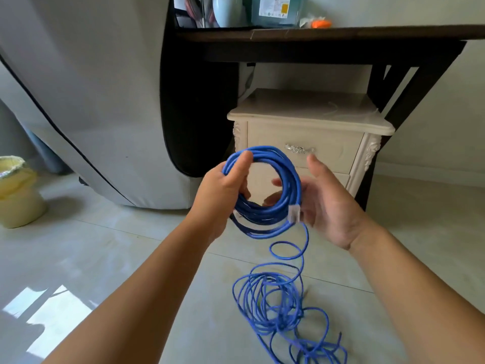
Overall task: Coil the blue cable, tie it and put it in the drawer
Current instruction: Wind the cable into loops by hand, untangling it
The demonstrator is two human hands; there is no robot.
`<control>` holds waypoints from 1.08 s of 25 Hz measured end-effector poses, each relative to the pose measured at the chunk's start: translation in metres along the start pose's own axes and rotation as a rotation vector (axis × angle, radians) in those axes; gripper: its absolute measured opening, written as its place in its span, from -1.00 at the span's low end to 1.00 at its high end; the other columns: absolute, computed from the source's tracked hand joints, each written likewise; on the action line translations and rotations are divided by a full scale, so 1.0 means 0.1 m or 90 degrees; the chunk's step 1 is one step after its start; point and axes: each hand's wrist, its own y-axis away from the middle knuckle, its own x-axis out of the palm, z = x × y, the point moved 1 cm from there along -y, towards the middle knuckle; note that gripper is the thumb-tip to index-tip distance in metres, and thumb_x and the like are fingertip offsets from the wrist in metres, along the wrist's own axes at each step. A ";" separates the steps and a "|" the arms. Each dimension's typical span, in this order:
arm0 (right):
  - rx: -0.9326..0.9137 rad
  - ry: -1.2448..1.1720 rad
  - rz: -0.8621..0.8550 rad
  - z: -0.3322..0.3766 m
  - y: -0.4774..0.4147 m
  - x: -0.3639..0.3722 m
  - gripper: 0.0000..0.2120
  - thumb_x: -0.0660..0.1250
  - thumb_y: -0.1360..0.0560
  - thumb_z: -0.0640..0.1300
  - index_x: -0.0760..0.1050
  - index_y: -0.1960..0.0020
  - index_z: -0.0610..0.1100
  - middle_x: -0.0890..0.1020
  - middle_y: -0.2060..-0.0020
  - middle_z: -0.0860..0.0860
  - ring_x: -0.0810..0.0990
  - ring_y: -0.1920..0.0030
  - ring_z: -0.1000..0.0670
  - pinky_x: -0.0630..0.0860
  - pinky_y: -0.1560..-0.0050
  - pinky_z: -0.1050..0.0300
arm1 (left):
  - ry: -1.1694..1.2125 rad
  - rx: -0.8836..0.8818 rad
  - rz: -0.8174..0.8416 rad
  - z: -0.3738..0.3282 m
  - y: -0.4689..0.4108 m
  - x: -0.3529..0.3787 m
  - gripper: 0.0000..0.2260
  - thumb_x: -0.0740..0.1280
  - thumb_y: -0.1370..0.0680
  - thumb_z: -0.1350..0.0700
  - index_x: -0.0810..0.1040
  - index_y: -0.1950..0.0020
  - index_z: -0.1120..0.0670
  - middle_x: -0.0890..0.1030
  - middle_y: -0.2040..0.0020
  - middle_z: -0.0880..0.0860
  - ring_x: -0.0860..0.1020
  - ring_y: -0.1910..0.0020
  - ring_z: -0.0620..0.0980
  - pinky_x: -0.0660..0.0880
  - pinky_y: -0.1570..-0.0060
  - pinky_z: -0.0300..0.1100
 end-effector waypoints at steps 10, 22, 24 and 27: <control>-0.106 -0.113 -0.229 -0.14 -0.02 0.33 -0.77 0.47 -0.40 -0.26 0.54 0.00 -0.06 0.63 0.31 0.05 0.64 0.23 0.06 0.53 0.02 0.10 | 0.215 -0.180 -0.118 0.04 0.17 0.30 -0.54 0.26 -0.53 -0.31 0.43 0.25 0.08 0.42 0.43 -0.03 0.43 0.38 -0.03 0.40 0.13 -0.11; -0.112 0.512 -0.166 0.09 0.10 0.22 -0.80 0.35 -0.42 -0.28 0.44 0.12 0.00 0.51 0.33 0.05 0.43 0.35 0.05 0.39 0.31 0.20 | -0.300 0.106 0.244 -0.08 0.12 0.01 -0.45 0.37 -0.42 -0.37 0.54 -0.30 -0.10 0.64 -0.09 -0.15 0.61 -0.05 -0.22 0.57 -0.07 -0.21; -0.138 0.612 -0.143 0.09 0.11 0.25 -0.81 0.35 -0.42 -0.24 0.40 0.16 0.02 0.52 0.35 0.06 0.43 0.35 0.04 0.36 0.38 0.25 | -0.389 0.100 0.266 -0.08 0.16 0.06 -0.51 0.32 -0.39 -0.38 0.57 -0.15 -0.10 0.66 0.07 -0.10 0.62 0.13 -0.17 0.61 0.08 -0.13; -0.156 0.599 -0.154 0.08 0.11 0.23 -0.88 0.37 -0.41 -0.18 0.43 0.14 -0.07 0.51 0.35 0.03 0.40 0.35 0.01 0.34 0.38 0.22 | -0.392 0.103 0.247 -0.10 0.15 0.05 -0.56 0.29 -0.38 -0.32 0.59 0.05 0.03 0.64 0.26 0.03 0.58 0.32 -0.04 0.54 0.28 -0.05</control>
